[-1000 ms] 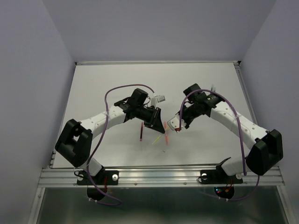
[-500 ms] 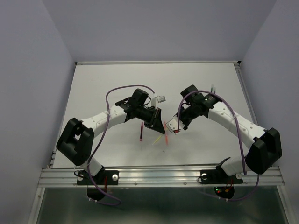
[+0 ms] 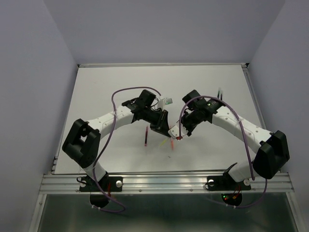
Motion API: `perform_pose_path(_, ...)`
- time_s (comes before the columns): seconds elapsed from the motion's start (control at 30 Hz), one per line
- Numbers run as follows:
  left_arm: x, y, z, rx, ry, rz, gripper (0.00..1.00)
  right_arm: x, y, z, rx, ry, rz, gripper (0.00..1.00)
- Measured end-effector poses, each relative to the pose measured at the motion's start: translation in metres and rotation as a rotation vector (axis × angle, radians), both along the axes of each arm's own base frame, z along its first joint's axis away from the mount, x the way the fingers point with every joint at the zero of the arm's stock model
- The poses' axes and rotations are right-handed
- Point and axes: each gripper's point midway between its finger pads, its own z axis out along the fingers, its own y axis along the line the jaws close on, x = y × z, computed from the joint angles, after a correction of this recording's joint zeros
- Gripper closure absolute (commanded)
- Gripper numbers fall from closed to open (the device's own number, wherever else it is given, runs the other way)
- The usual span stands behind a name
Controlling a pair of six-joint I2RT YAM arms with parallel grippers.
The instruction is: Insert the pens into the pen caps
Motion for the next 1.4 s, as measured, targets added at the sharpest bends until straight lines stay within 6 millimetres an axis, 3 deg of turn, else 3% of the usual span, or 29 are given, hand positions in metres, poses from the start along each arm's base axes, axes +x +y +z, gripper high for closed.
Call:
perform_pose_path(0.27, 0.010, -0.001, 0.004, 0.071, 0.017, 0.031, 1.00, -0.001, 0.003, -0.003, -0.034, -0.026, 0.005, 0.99)
perform_pose_path(0.63, 0.012, -0.001, -0.006, 0.110, 0.093, 0.035, 1.00, 0.002, 0.012, -0.002, -0.025, -0.053, 0.005, 0.99)
perform_pose_path(1.33, 0.029, -0.001, 0.008, 0.120, 0.148, 0.141, 1.00, 0.010, 0.014, 0.006, -0.004, -0.099, 0.054, 0.99)
perform_pose_path(1.4, 0.029, -0.001, 0.008, 0.120, 0.145, 0.143, 1.00, 0.012, 0.015, 0.007, 0.003, -0.103, 0.041, 0.88)
